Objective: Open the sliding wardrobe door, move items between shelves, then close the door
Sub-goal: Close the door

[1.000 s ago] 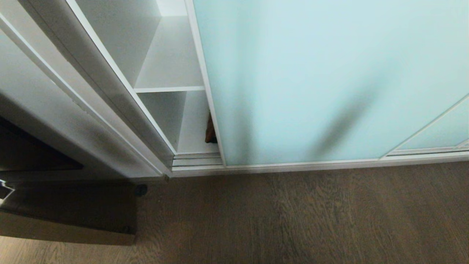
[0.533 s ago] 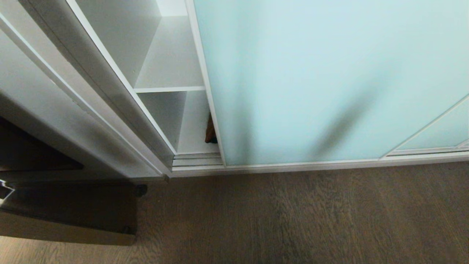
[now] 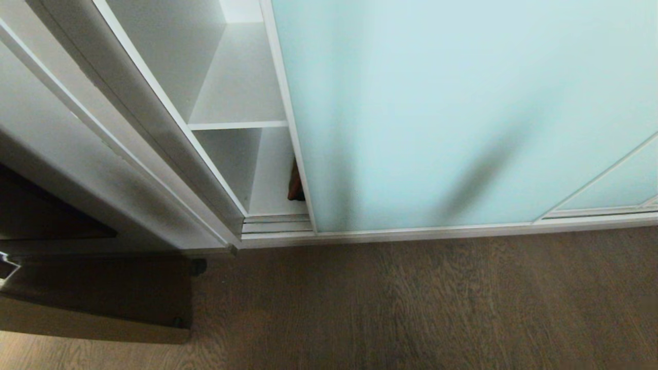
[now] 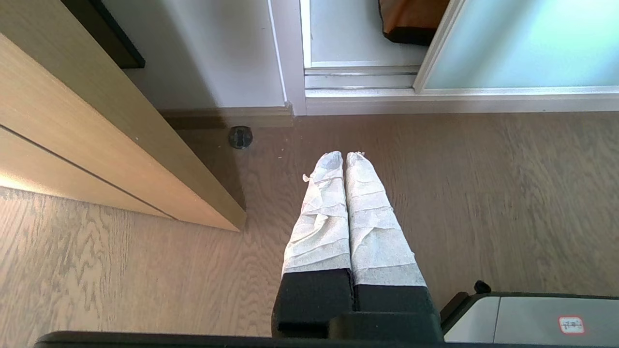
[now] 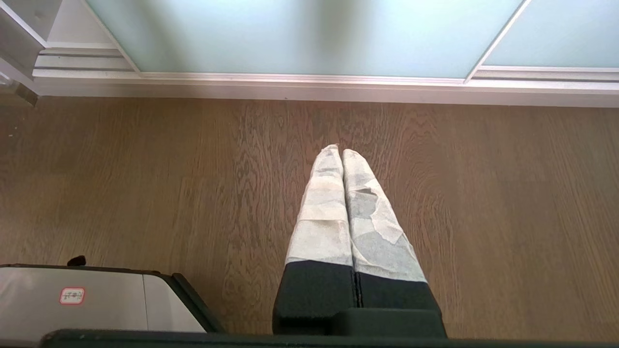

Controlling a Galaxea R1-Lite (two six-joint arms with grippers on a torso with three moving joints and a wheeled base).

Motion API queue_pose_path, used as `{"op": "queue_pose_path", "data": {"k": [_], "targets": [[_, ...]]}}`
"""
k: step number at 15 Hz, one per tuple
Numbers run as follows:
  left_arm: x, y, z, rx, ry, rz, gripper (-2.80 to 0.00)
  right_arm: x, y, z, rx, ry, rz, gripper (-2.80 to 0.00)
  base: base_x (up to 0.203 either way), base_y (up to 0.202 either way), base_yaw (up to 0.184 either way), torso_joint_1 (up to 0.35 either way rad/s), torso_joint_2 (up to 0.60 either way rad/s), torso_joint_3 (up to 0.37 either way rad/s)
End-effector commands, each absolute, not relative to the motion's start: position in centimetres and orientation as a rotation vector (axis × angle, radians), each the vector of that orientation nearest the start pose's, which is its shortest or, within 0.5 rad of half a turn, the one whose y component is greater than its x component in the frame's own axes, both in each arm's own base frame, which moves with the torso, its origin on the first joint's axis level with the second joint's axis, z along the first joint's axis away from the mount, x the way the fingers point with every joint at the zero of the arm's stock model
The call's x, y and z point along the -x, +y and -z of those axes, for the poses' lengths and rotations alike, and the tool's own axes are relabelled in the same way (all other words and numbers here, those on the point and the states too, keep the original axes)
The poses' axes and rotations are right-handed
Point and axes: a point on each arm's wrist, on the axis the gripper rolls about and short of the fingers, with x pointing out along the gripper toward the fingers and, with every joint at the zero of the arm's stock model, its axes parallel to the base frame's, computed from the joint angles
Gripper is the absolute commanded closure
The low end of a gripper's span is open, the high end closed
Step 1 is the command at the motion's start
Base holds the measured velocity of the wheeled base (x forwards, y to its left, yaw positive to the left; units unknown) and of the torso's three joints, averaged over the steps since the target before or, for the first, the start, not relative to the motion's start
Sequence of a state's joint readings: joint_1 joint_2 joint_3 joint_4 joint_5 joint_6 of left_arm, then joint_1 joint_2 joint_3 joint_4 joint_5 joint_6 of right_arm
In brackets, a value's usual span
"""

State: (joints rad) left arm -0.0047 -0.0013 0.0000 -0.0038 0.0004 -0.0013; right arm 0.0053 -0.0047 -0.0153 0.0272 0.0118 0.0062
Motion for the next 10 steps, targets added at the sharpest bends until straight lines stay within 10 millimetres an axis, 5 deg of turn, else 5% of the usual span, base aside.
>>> {"op": "queue_pose_path", "data": {"k": [1, 10], "targets": [[2.29, 0.01, -7.59, 0.002, -0.006, 0.003, 0.00, 2.42, 0.01, -7.68, -0.006, 0.009, -0.018, 0.00, 0.000, 0.000, 0.000, 0.000, 0.00, 0.000], [2.32, 0.02, -7.59, -0.007, 0.004, -0.001, 0.00, 2.42, 0.01, -7.68, -0.006, 0.009, -0.018, 0.00, 0.000, 0.000, 0.000, 0.000, 0.00, 0.000]]}}
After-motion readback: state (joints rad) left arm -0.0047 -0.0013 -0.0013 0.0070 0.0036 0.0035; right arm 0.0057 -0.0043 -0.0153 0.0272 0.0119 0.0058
